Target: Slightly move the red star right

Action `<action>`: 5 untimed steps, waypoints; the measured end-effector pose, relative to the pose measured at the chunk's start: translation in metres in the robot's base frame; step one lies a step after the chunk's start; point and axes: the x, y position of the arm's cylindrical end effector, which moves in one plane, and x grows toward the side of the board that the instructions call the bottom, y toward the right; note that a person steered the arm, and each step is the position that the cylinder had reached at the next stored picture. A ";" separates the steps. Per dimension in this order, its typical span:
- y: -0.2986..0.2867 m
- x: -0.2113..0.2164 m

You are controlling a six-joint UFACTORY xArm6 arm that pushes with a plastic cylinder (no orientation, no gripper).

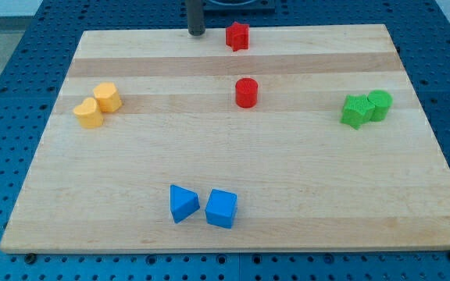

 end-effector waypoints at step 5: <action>0.088 0.003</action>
